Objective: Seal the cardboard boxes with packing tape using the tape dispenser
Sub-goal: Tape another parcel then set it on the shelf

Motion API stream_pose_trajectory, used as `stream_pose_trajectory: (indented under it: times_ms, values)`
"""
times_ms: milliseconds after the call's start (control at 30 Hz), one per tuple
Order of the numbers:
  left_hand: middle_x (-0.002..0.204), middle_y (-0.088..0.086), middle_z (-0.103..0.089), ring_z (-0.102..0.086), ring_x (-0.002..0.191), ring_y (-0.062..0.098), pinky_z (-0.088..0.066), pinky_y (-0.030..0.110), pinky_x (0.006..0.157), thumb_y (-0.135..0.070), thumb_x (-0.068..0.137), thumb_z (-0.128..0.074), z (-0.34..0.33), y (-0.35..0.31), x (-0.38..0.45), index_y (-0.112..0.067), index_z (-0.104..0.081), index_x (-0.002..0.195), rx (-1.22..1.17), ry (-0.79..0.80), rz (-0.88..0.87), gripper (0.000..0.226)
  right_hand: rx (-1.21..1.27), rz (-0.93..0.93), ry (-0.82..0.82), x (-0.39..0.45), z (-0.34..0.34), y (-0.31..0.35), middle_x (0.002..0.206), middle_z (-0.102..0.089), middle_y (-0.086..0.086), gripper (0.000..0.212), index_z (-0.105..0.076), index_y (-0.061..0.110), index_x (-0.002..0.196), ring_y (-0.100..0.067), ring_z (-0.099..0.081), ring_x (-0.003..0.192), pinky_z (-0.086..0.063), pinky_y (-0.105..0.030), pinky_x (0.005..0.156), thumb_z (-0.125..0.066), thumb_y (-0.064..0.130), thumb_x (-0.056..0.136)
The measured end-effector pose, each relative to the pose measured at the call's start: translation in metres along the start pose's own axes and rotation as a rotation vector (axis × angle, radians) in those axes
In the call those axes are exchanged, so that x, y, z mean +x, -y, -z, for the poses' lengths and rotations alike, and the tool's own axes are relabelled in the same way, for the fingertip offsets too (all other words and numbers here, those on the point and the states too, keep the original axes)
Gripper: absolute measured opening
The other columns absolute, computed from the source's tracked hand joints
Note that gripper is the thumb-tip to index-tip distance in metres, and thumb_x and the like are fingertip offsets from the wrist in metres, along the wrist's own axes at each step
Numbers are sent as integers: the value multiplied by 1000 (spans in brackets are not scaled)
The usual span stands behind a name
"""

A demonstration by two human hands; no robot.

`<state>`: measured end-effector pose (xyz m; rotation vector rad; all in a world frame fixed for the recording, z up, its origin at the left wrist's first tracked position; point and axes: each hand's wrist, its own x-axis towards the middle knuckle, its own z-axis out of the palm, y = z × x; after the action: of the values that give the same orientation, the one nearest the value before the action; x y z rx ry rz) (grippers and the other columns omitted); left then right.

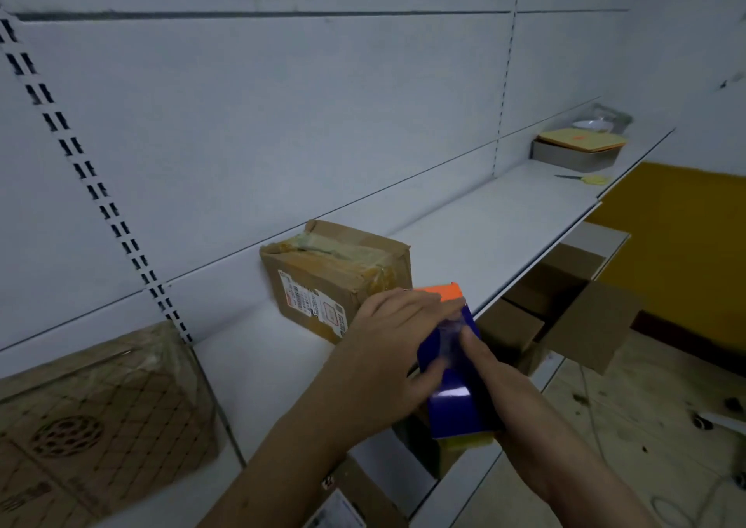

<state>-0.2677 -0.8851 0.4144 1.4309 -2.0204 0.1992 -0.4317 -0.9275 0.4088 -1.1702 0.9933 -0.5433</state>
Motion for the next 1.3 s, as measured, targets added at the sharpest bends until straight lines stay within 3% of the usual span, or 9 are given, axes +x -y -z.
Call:
stream_pose_trajectory:
  times_ms: [100,200,267,333,467,767,933,1033,1300]
  values:
    - [111,-11,-71,-61,111,4,-47,40,96,-31,92,-68,-9,2,7,-24,-74,108,27,-186,-23,19,-100,-7,-16,0,-1,-1,83,-76,-5,71,-66,17,95,-24,-71,85,-54,-37,85,-36,75,68]
    - [130,-5,-64,-54,125,8,-51,36,98,-33,90,-69,-8,-3,12,-21,-77,101,-57,-289,66,19,-135,-41,5,-1,3,-6,93,-73,-5,73,-62,20,98,-23,-70,87,-55,-34,82,-22,74,73]
    - [130,-6,-61,-56,121,14,-52,23,91,-33,89,-70,3,-4,12,-21,-77,103,-177,-359,221,20,-175,-59,2,-3,8,-10,89,-74,-4,71,-62,19,97,-21,-72,83,-56,-32,81,-28,74,70]
    - [109,-9,-68,-64,103,14,-51,15,81,-23,89,-72,15,-2,8,-24,-77,103,-303,-475,346,15,-279,-11,-38,-8,16,-13,66,-72,4,62,-65,15,86,-8,-69,62,-51,-19,63,-43,70,66]
    - [95,-11,-73,-67,89,3,-53,15,82,-18,90,-73,34,12,-7,-25,-75,103,-185,-639,445,14,-508,129,-70,-14,33,-9,56,-67,10,39,-65,14,79,-1,-61,48,-39,-9,45,-65,53,75]
    - [83,-14,-76,-73,78,3,-56,15,70,-16,88,-74,52,28,-26,-25,-77,100,-509,-699,702,15,-941,322,-52,16,68,38,73,-72,14,42,-66,28,93,-1,-68,66,-51,-18,54,-69,58,63]
    - [112,-6,-69,-64,99,-2,-51,11,80,-27,89,-73,42,30,-38,-30,-76,103,-422,-735,790,14,-1175,412,-46,34,76,74,80,-69,11,55,-62,32,103,-1,-66,70,-52,-18,57,-64,68,61]
    - [95,-1,-76,-73,89,14,-58,30,82,-21,89,-74,43,24,-46,-27,-76,105,-579,-815,859,17,-1239,450,0,39,78,97,79,-69,12,57,-64,30,102,3,-65,70,-54,-18,58,-64,68,60]
    - [78,-2,-75,-72,74,15,-56,18,69,-17,89,-72,38,0,-36,-21,-77,91,-558,-910,918,7,-1355,517,164,78,85,171,67,-70,13,46,-63,27,89,3,-65,63,-46,-12,47,-67,64,61]
